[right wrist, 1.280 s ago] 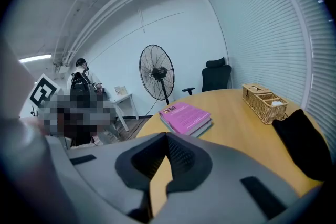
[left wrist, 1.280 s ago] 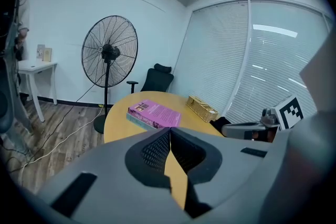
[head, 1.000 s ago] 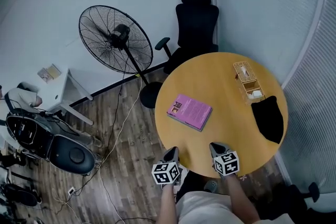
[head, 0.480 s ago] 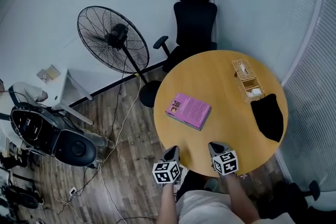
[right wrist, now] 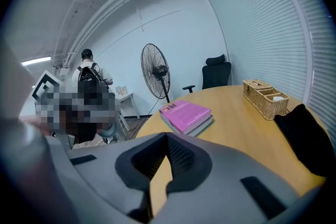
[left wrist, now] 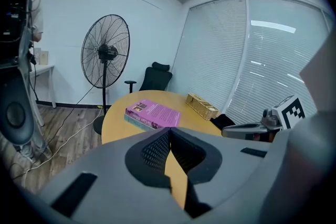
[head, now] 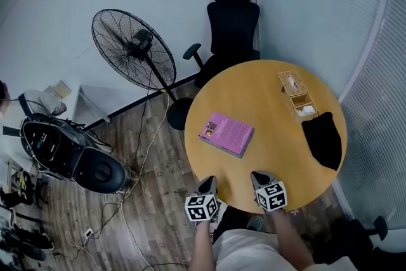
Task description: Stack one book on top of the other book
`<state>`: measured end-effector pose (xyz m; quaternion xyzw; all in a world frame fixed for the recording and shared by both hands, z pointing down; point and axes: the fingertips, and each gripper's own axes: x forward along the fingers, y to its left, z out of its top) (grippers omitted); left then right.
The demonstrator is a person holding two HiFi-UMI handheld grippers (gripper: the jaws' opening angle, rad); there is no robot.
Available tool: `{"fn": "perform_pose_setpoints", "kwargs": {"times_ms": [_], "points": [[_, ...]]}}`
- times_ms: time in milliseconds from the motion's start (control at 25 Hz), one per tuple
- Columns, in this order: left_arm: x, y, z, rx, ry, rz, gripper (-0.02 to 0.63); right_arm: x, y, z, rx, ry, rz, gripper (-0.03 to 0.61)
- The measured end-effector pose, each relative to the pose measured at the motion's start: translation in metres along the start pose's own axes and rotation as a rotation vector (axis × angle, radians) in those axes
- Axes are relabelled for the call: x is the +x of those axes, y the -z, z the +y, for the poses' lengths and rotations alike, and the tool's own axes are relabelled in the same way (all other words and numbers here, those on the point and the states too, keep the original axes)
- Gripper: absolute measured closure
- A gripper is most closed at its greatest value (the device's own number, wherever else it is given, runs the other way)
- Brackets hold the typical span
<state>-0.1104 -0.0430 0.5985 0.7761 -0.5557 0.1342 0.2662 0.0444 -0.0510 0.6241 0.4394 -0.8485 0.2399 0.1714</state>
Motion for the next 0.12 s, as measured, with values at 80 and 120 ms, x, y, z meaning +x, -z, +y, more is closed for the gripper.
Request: {"fn": "perform_pose_setpoints", "kwargs": {"times_ms": [80, 120], "points": [[0.0007, 0.0003, 0.0016, 0.003, -0.008, 0.007, 0.586, 0.0010, -0.0005, 0.0006, -0.001, -0.002, -0.001, 0.557], [0.0010, 0.0006, 0.0024, 0.005, -0.012, 0.011, 0.586, 0.0014, -0.0006, 0.0010, -0.001, -0.002, -0.001, 0.557]]}}
